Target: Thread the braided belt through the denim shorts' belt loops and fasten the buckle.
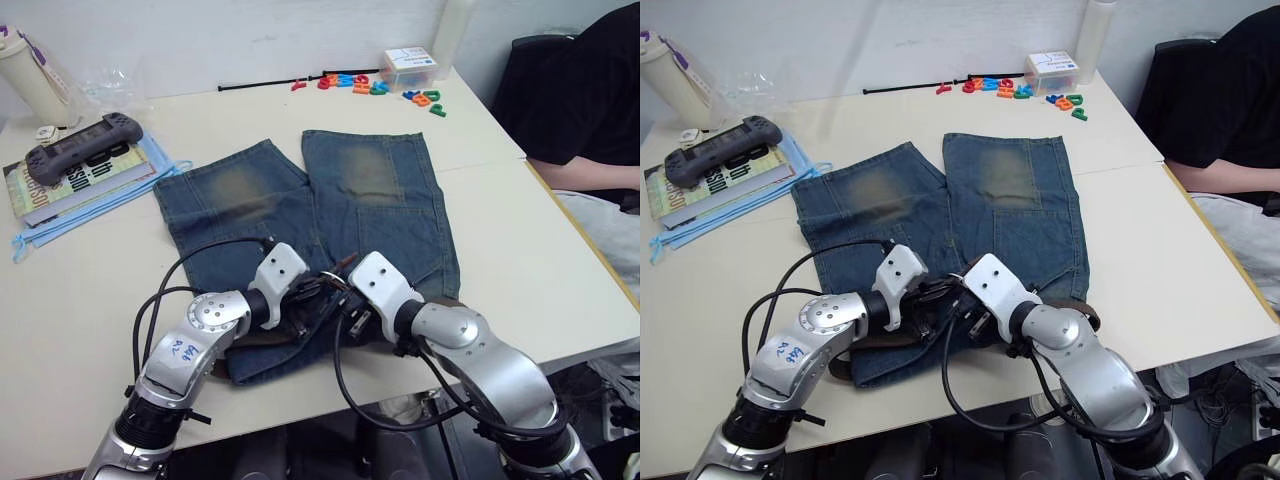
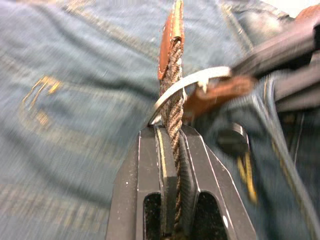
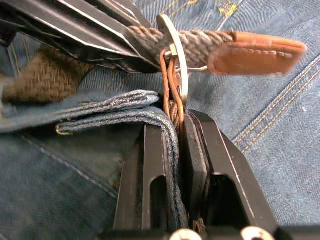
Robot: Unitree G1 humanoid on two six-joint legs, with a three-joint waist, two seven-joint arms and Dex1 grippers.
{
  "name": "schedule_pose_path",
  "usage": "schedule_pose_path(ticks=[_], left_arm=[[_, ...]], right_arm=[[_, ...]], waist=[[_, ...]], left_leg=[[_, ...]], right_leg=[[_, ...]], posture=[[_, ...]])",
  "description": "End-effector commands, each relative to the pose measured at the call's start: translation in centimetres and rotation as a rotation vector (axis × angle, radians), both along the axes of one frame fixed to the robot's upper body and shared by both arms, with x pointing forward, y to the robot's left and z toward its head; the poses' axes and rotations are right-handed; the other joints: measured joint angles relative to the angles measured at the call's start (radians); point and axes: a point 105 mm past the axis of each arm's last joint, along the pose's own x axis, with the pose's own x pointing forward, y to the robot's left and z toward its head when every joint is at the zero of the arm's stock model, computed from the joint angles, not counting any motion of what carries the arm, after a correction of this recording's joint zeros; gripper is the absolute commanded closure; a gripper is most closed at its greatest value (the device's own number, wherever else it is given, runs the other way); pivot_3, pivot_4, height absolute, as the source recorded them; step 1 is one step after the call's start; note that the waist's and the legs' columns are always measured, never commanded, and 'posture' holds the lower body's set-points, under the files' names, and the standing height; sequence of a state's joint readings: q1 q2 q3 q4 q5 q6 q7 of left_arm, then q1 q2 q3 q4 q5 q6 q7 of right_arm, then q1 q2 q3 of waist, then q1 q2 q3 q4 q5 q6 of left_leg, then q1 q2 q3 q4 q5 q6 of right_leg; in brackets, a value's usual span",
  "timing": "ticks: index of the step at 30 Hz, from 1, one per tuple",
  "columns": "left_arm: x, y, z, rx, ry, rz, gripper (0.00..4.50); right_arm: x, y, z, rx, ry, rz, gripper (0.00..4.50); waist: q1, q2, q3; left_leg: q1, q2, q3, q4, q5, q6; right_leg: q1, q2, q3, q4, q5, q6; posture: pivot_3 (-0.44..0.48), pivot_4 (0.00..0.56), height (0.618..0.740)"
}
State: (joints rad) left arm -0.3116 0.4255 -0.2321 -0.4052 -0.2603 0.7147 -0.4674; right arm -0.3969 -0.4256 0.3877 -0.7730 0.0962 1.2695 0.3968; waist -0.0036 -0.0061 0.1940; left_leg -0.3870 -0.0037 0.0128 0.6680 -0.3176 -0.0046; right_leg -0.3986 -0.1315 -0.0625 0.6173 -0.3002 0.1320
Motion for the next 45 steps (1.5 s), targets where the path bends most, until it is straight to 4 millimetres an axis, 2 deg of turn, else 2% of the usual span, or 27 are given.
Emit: schedule_pose_path(ticks=[1, 8, 9, 12, 16, 23, 25, 27, 31, 35, 45], left_arm=[[-0.2, -1.2, 1.1, -0.035, -0.068, -0.057, 4.50], [-0.2, -0.9, 0.8, -0.047, -0.065, -0.047, 4.50], [-0.2, -0.9, 0.8, -0.047, -0.065, -0.046, 4.50], [-0.2, -0.9, 0.7, -0.047, -0.063, -0.046, 4.50], [-0.2, -0.9, 0.7, -0.046, -0.060, -0.047, 4.50], [-0.3, -0.9, 0.5, -0.044, -0.054, -0.050, 4.50], [-0.3, -1.0, 0.5, -0.043, -0.052, -0.052, 4.50], [-0.3, -1.0, 0.4, -0.043, -0.050, -0.053, 4.50], [-0.4, -1.1, 0.4, -0.044, -0.048, -0.058, 4.50], [-0.4, -1.2, 0.5, -0.028, -0.068, -0.068, 4.50], [-0.3, -1.3, 0.8, 0.096, -0.221, -0.104, 4.50]], right_arm=[[-0.6, 1.0, 0.1, -0.030, -0.005, 0.119, 4.46], [-1.0, 0.9, 0.7, -0.054, -0.054, 0.177, 4.46], [-1.1, 0.8, 0.9, -0.046, -0.057, 0.178, 3.96], [-1.5, 0.6, 1.1, -0.033, -0.053, 0.181, 3.06], [-1.8, -0.8, 2.6, -0.018, -0.052, 0.170, 1.30], [-2.2, -3.0, 6.8, 0.006, -0.078, 0.225, 1.30], [-1.8, -3.0, 8.4, 0.020, -0.131, 0.241, 1.30], [-0.7, -3.2, 9.1, -0.075, -0.245, 0.243, 1.30], [0.8, -3.0, 7.7, -0.350, -0.422, 0.336, 1.30], [1.9, -2.6, 6.3, -0.507, -0.504, 0.425, 1.30], [3.1, -2.3, 5.1, -0.617, -0.557, 0.492, 1.30]], waist=[[0.003, 0.000, 0.000], [0.005, 0.000, 0.000], [0.005, 0.000, 0.000], [0.005, 0.000, 0.000], [0.005, 0.000, 0.000], [0.010, 0.000, 0.000], [0.009, 0.000, 0.000], [0.008, 0.000, 0.000], [0.010, 0.000, 0.000], [0.005, 0.000, 0.000], [0.007, 0.000, 0.000]], left_leg=[[0.000, 0.000, 0.000, 0.000, 0.000, 0.000], [-0.001, 0.000, 0.000, 0.003, 0.000, 0.000], [-0.001, 0.000, -0.001, 0.003, 0.000, 0.000], [-0.001, 0.000, -0.001, 0.003, 0.000, 0.000], [-0.002, 0.000, -0.001, 0.005, 0.000, 0.001], [-0.003, 0.000, -0.002, 0.011, -0.001, 0.003], [-0.003, 0.000, -0.002, 0.011, -0.001, 0.003], [-0.003, 0.000, -0.002, 0.011, -0.001, 0.003], [-0.003, -0.001, -0.001, 0.011, -0.002, 0.003], [-0.003, -0.001, 0.000, 0.012, -0.002, 0.004], [-0.004, 0.000, -0.001, 0.013, -0.002, 0.003]], right_leg=[[0.000, 0.000, 0.000, 0.000, 0.000, 0.000], [0.000, -0.001, 0.000, 0.001, 0.000, 0.000], [0.000, -0.001, 0.000, 0.001, 0.000, 0.000], [0.000, -0.001, 0.000, 0.001, 0.000, 0.000], [0.000, -0.001, 0.000, 0.001, 0.000, 0.000], [0.001, -0.001, -0.001, 0.003, 0.000, 0.000], [0.001, -0.001, -0.001, 0.003, 0.000, 0.000], [0.001, -0.001, -0.001, 0.003, 0.000, 0.000], [0.001, -0.001, -0.001, 0.002, 0.000, 0.000], [0.001, -0.002, 0.000, 0.003, 0.000, 0.001], [0.001, -0.002, -0.001, 0.003, 0.000, 0.001]], posture=[[0.000, 0.150, 0.714], [0.000, 0.150, 0.714], [0.000, 0.150, 0.714], [0.000, 0.150, 0.714], [0.000, 0.150, 0.714], [0.000, 0.150, 0.714], [0.000, 0.150, 0.714], [0.000, 0.150, 0.714], [0.000, 0.150, 0.714], [0.000, 0.150, 0.714], [0.000, 0.150, 0.714]])
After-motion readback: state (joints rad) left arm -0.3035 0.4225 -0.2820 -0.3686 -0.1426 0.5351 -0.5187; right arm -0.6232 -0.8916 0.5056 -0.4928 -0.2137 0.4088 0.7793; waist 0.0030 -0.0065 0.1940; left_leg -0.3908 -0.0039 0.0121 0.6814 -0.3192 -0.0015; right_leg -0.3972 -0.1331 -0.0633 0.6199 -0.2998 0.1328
